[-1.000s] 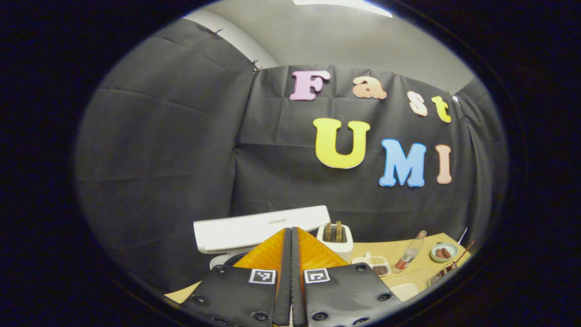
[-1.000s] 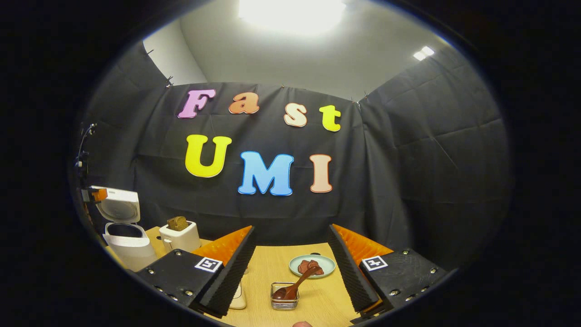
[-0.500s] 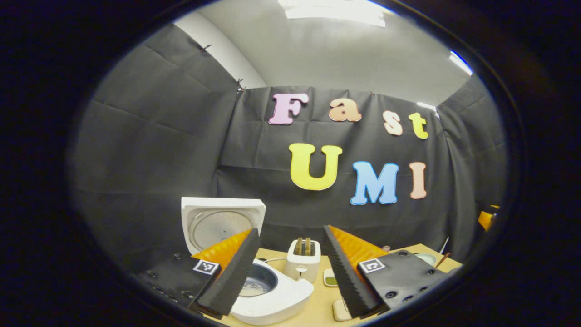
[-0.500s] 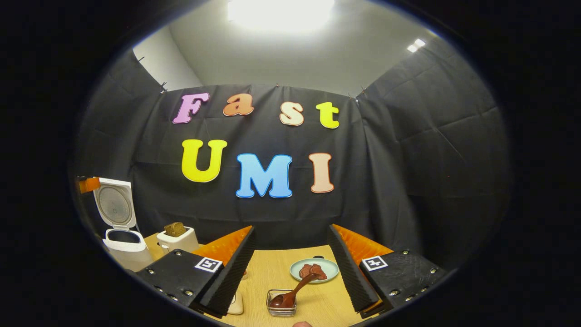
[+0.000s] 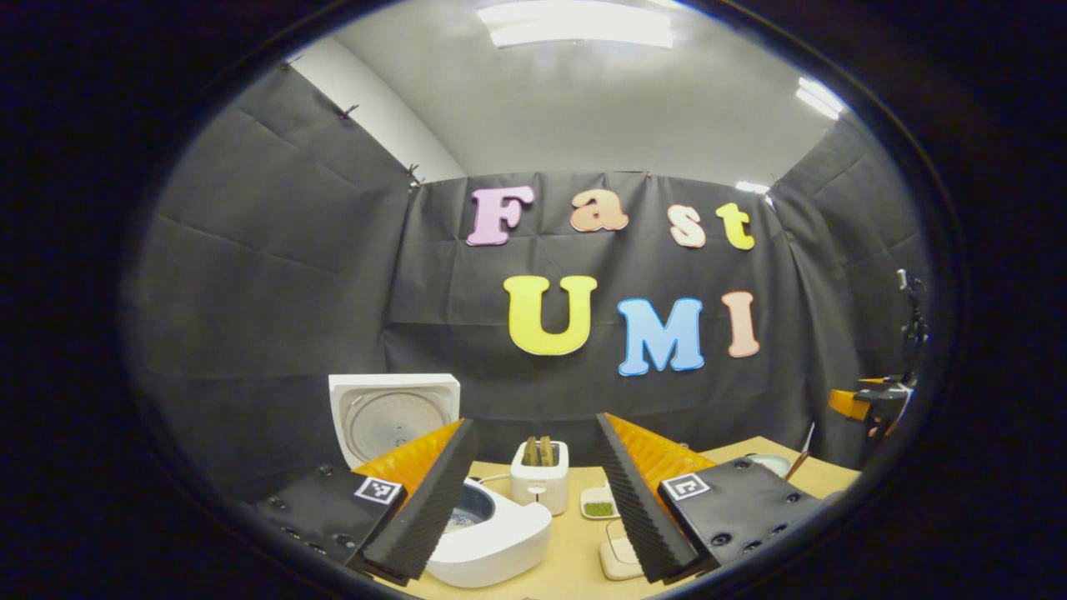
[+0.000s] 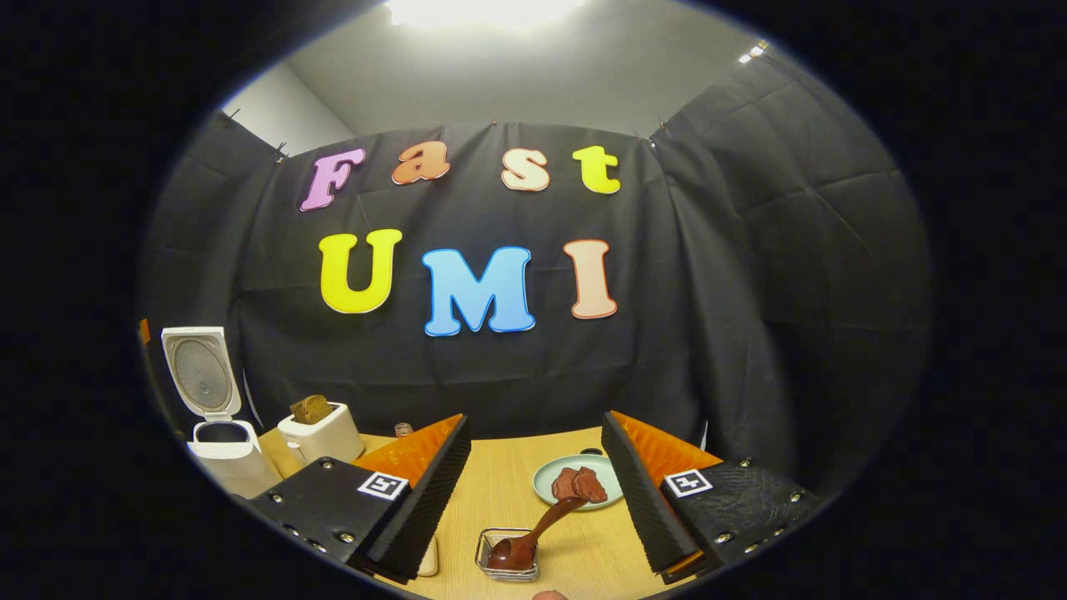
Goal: Close the left gripper, press the button to open the rice cooker; take a wooden spoon from the chopstick holder with the right hand, scoop a spoonful of rice and pour it into the rice cooker, then put the wooden spoon back into the chopstick holder.
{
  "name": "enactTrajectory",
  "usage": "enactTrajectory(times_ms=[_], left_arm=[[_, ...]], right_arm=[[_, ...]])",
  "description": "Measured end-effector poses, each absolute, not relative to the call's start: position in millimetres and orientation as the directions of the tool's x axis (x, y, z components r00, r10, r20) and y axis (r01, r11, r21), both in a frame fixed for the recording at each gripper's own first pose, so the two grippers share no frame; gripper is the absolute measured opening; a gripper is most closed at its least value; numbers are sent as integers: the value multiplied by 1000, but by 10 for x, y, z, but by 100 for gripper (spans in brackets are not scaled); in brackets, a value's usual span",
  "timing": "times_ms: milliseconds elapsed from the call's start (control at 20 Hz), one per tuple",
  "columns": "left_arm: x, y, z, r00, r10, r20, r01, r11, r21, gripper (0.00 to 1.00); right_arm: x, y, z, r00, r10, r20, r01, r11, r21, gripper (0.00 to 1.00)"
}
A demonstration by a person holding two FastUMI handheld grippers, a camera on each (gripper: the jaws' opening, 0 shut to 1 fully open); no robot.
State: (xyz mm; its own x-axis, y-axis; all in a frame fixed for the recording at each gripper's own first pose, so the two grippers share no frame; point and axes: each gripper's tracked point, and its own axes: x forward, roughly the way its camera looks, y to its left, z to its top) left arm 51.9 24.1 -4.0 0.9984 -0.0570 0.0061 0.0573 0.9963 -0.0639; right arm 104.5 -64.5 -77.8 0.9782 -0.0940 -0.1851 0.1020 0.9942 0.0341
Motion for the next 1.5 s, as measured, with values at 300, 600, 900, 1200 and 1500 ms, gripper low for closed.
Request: enactTrajectory(times_ms=[300,600,900,1200,1500], left_arm=[[284,279,98,1000,-17,17,18,1000,-24,98],[120,336,175,999,28,15,-28,1000,1,97],[39,458,125,996,88,-6,-87,996,13,97],[-131,666,56,990,140,-35,-140,990,1,98],[-169,819,47,984,172,-46,-173,985,-13,97]], right_arm=[[1287,-717,-1380,932,-68,-356,97,993,63,96],[1418,-875,-1904,881,-90,-464,135,989,64,96],[1410,-803,-2409,812,-14,-584,153,970,190,96],[1369,-675,-2792,736,57,-674,175,947,271,82],[1294,-562,-2808,707,136,-694,205,900,385,17]])
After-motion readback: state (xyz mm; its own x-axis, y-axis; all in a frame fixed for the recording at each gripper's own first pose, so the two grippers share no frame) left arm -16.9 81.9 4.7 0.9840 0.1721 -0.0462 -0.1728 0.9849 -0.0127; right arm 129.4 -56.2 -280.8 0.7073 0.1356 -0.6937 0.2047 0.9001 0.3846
